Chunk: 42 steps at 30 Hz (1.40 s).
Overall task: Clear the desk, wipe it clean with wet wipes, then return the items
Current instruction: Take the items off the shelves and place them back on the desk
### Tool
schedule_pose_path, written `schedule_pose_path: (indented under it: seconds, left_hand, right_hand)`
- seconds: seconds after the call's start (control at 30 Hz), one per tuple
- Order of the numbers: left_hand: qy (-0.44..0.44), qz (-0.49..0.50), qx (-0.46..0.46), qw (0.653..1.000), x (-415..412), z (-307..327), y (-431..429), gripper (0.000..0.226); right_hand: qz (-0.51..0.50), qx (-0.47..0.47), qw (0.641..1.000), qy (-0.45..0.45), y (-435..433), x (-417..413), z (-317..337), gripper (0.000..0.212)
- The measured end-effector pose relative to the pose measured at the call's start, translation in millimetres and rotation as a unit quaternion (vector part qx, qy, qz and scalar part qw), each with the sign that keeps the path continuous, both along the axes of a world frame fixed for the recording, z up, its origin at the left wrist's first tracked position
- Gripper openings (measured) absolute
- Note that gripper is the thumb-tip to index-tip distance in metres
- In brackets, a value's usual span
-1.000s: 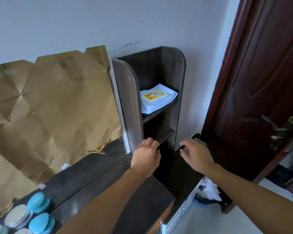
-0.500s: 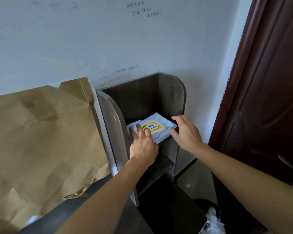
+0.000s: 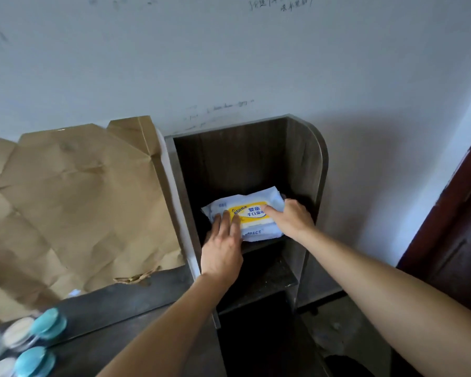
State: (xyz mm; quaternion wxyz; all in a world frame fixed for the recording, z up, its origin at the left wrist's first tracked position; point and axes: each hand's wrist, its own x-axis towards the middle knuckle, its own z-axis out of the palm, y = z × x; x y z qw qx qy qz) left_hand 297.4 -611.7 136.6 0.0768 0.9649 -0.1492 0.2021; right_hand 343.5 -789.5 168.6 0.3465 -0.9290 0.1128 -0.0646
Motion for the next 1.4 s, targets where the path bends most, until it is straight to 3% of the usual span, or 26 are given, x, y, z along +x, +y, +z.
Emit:
schedule_pose_path:
  seconds: [0.07, 0.17, 0.4, 0.63, 0.77, 0.83, 0.97, 1.03, 1.23, 1.4]
  left_hand:
    - [-0.021, 0.002, -0.010, 1.000, -3, -3, -4, 0.071]
    - [-0.048, 0.009, -0.048, 0.998, -8, -2, -9, 0.069]
    - [-0.101, -0.032, -0.150, 0.983, -36, 26, -23, 0.049]
    - [-0.105, -0.058, -0.229, 0.966, -104, 24, 25, 0.042]
    - [-0.034, 0.030, -0.331, 0.942, -148, 5, 85, 0.041]
    - [0.041, 0.072, -0.402, 0.912, -166, -10, 116, 0.039]
    - [0.211, 0.144, -0.598, 0.760, -209, -30, 172, 0.027]
    - [0.229, 0.181, -0.637, 0.713, -234, -39, 199, 0.017]
    - [0.268, 0.264, -0.639, 0.671, -291, -77, 289, 0.018]
    - [0.252, 0.372, -0.594, 0.667, -313, -102, 362, 0.018]
  right_hand:
    - [0.012, 0.037, 0.999, 0.003, -4, 3, -4, 0.058]
    - [0.005, 0.094, 0.995, -0.039, -9, -1, -1, 0.037]
    - [-0.004, 0.190, 0.967, -0.168, -15, -17, 17, 0.030]
    - [0.017, 0.256, 0.947, -0.193, 8, -74, 20, 0.031]
    - [0.051, 0.301, 0.938, -0.162, 48, -122, -1, 0.025]
    - [0.077, 0.304, 0.941, -0.131, 76, -144, -17, 0.026]
    - [0.120, 0.297, 0.945, -0.066, 146, -180, -48, 0.029]
    - [0.130, 0.279, 0.951, -0.034, 183, -193, -63, 0.033]
    - [0.207, 0.182, 0.955, 0.112, 289, -218, -107, 0.031]
    - [0.296, 0.089, 0.931, 0.196, 377, -212, -139, 0.025]
